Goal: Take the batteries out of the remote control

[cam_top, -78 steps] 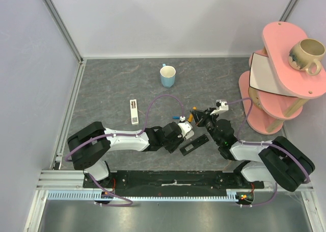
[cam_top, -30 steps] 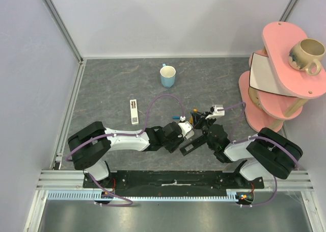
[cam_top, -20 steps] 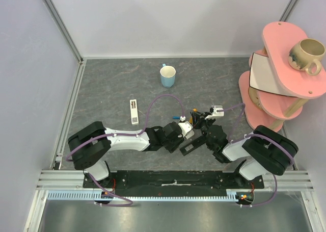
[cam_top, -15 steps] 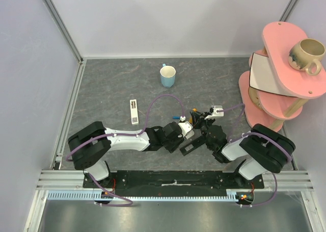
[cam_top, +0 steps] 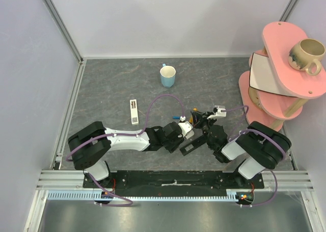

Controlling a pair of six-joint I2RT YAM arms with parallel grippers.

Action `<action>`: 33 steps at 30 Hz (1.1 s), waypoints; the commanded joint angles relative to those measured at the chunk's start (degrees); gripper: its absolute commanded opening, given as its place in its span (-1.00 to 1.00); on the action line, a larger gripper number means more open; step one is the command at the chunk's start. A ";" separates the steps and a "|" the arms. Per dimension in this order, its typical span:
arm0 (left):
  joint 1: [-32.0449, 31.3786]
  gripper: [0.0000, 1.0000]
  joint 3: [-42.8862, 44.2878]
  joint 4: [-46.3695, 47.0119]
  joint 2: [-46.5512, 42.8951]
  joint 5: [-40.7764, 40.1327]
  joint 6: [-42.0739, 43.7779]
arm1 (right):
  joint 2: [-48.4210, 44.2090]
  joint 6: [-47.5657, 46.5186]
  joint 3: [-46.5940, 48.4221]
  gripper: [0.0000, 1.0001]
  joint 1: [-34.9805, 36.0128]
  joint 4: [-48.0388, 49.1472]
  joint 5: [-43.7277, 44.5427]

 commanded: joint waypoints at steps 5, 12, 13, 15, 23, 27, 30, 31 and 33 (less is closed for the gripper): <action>0.18 -0.96 -0.25 -2.03 2.40 -1.62 -0.50 | -0.89 15.07 -3.27 -1.00 -1.79 6.34 -15.47; 0.18 -0.96 -0.25 -1.95 2.31 -1.71 -0.50 | 2.97 20.87 -3.45 -1.00 -4.87 13.02 -21.36; 0.18 -0.96 -0.25 -2.03 2.22 -1.71 -0.50 | 3.24 21.40 -3.54 -1.00 -5.13 14.33 -21.97; 0.18 -0.96 -0.25 -1.95 2.31 -1.71 -0.50 | 3.50 21.93 -3.80 -1.00 -5.31 15.57 -22.68; 0.18 -0.96 -0.07 -2.03 2.57 -1.88 -0.59 | -0.18 24.04 -4.07 -1.00 -5.66 15.84 -25.23; 0.09 -0.96 -0.07 -2.12 2.66 -1.97 -0.59 | -2.21 24.39 -3.72 -1.00 -5.66 14.62 -26.20; 0.18 -0.96 -0.07 -2.21 2.57 -2.15 -0.59 | -3.09 24.48 -3.63 -1.00 -5.75 14.17 -26.55; 0.18 -0.96 -0.07 -2.21 2.57 -2.23 -0.59 | -3.18 24.31 -3.71 -1.00 -5.75 13.91 -26.29; 0.18 -0.96 -0.07 -2.12 2.57 -2.23 -0.59 | -3.61 23.78 -3.98 -1.00 -5.75 13.64 -25.33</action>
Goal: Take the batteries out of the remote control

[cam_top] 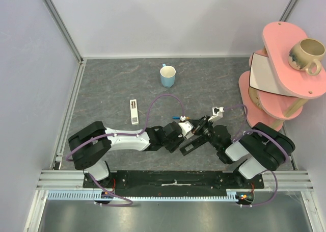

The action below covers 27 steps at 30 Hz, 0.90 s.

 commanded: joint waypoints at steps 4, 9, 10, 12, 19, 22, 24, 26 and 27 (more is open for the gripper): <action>0.18 -0.96 -0.47 -1.86 2.07 -2.23 -0.40 | -3.86 -0.73 -0.31 -1.00 -0.07 13.69 0.17; 0.27 -0.20 -1.08 -1.51 -1.08 -2.85 -0.48 | -12.20 -4.95 1.01 -1.00 -0.07 1.75 1.66; 0.27 -0.01 -2.13 -0.55 -2.49 -3.11 -0.57 | -13.61 -6.52 1.19 -1.00 -0.07 -0.03 2.10; 0.88 0.34 -3.54 1.03 -5.39 -2.50 -1.18 | -18.18 -7.94 1.27 -1.00 -0.07 -3.63 3.15; 4.40 0.52 -6.71 7.27 -21.21 8.82 -5.22 | -28.91 -12.42 1.89 -1.00 0.02 -17.87 2.90; 5.54 0.65 -6.80 10.87 -28.15 15.49 -6.89 | -31.55 -12.95 1.63 -1.00 0.02 -20.16 1.94; 7.12 0.79 -6.71 14.55 -31.06 18.23 -8.91 | -32.96 -12.87 1.45 -1.00 0.02 -20.61 1.67; 8.61 0.82 -6.10 16.85 -31.51 22.71 -10.32 | -34.18 -12.69 1.36 -1.00 0.02 -20.78 0.88; 10.10 0.84 -5.75 17.56 -30.72 23.86 -10.94 | -34.63 -12.60 1.45 -1.00 -0.07 -20.96 0.61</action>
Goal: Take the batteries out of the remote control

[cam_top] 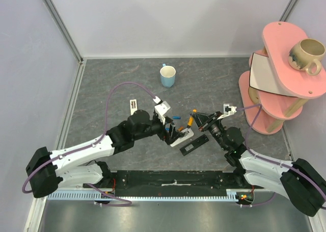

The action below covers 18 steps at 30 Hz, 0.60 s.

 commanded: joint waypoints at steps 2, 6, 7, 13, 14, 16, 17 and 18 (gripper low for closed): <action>4.99 0.84 2.87 8.82 1.37 10.95 -5.98 | -3.77 -0.06 1.76 -1.00 0.11 -2.23 -2.10; 7.46 0.83 5.33 12.33 7.68 18.07 -8.26 | -6.41 1.79 2.99 -1.00 0.02 -3.90 -3.86; 7.64 0.82 5.77 13.65 8.66 19.82 -8.36 | -6.85 1.88 3.51 -1.00 0.02 -4.08 -4.12; 7.47 0.67 8.32 16.56 14.64 23.78 -9.15 | -8.96 2.85 4.57 -1.00 0.02 -5.57 -5.44; 7.55 0.58 8.41 17.69 15.00 24.23 -9.50 | -9.05 3.20 4.66 -1.00 0.02 -5.83 -5.62; 7.47 0.48 8.41 18.49 15.18 24.84 -9.67 | -8.87 3.55 4.75 -1.00 0.02 -6.10 -6.23; 7.47 0.28 8.41 18.75 15.26 25.11 -9.50 | -8.87 3.99 4.75 -1.00 0.02 -6.01 -6.32; 7.47 0.17 8.33 18.84 15.18 25.20 -9.41 | -8.79 4.25 4.57 -1.00 0.02 -6.10 -6.67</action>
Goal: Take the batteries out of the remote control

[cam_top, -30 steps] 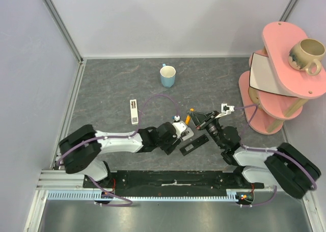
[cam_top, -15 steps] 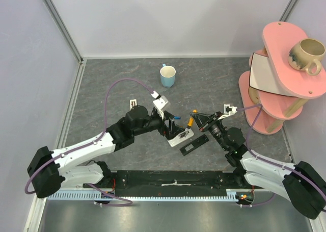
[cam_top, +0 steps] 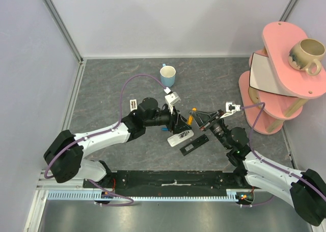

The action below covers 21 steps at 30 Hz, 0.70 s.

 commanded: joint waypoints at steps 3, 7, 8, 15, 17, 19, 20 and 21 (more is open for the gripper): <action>-0.03 -0.20 2.36 4.97 -0.52 3.91 -1.30 | -0.09 3.10 1.51 -1.00 0.02 0.02 -1.78; 0.06 -0.49 2.80 3.38 -0.26 3.91 -0.33 | -0.08 3.98 1.16 -1.00 -0.07 0.72 -2.13; -0.03 -0.49 2.89 3.30 0.18 4.26 -0.33 | -0.17 4.07 1.16 -1.00 0.02 0.64 -2.13; 0.06 -0.10 4.38 2.95 2.64 5.14 -0.51 | -0.70 4.51 1.60 -1.00 -0.07 0.63 -3.54; 0.06 -0.41 4.56 2.77 2.73 4.97 -0.51 | -0.87 4.42 1.77 -1.00 0.02 0.03 -3.62; 0.14 -0.96 4.47 2.16 2.30 3.83 -0.60 | -1.23 3.46 2.12 -1.00 0.02 -0.94 -3.71; 0.23 -0.96 4.30 1.89 2.03 3.30 -0.60 | -1.49 3.02 2.65 -1.00 0.02 -2.95 -3.45; 0.41 -0.96 4.21 1.45 1.68 2.95 -0.51 | -1.84 2.58 2.91 -0.98 -0.07 -4.01 -3.19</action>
